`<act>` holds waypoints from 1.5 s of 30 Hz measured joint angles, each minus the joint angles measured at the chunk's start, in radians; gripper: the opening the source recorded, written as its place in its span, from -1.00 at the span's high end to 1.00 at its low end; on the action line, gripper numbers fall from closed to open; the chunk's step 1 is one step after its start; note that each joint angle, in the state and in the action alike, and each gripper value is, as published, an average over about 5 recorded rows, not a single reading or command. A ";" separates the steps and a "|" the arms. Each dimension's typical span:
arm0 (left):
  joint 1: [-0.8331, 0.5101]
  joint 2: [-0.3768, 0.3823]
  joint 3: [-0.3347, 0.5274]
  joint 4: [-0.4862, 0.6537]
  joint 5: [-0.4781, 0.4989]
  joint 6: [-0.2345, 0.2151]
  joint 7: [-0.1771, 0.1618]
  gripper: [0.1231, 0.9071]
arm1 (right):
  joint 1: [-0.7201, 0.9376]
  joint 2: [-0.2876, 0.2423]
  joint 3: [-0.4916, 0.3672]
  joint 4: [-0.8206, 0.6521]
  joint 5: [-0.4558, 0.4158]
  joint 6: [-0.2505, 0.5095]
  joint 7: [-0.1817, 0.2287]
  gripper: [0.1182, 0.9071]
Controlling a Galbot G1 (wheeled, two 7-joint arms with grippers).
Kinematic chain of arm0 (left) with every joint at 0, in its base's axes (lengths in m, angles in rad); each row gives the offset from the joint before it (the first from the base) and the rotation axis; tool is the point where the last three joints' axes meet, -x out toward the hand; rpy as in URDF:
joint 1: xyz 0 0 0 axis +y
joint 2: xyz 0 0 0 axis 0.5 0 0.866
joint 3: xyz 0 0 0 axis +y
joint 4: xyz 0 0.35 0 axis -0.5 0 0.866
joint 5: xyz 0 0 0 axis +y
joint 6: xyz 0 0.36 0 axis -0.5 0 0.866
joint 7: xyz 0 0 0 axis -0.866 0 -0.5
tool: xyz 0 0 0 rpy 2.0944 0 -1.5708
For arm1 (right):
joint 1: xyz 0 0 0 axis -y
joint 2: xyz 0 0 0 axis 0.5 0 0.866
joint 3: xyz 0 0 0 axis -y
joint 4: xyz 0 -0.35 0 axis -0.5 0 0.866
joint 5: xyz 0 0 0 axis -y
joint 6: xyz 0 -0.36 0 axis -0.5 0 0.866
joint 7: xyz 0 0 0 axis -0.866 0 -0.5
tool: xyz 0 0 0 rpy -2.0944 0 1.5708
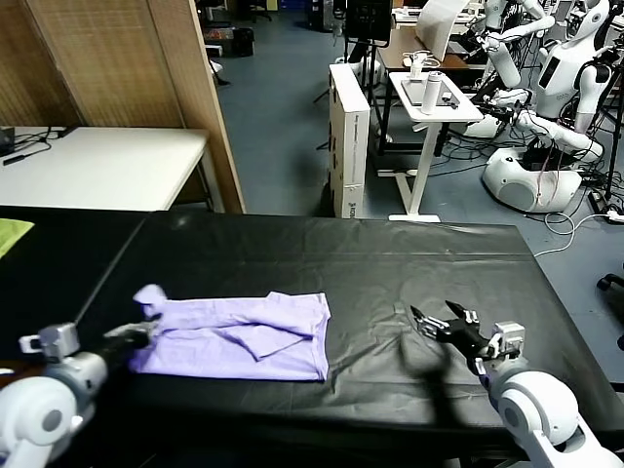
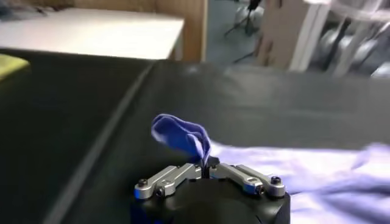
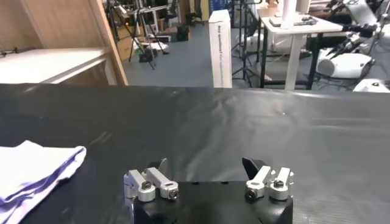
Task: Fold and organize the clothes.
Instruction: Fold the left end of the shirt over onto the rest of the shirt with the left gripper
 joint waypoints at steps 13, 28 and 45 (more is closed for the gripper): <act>-0.107 -0.078 0.179 -0.015 -0.062 0.000 -0.038 0.88 | -0.042 0.019 0.021 -0.005 -0.028 0.003 0.000 -1.00; -0.192 -0.183 0.339 0.006 0.004 0.000 -0.040 0.88 | -0.048 0.026 0.022 -0.013 -0.034 0.005 -0.003 -1.00; -0.207 -0.259 0.400 0.032 0.050 0.000 -0.036 0.88 | -0.042 0.036 0.011 -0.018 -0.042 0.005 -0.003 -1.00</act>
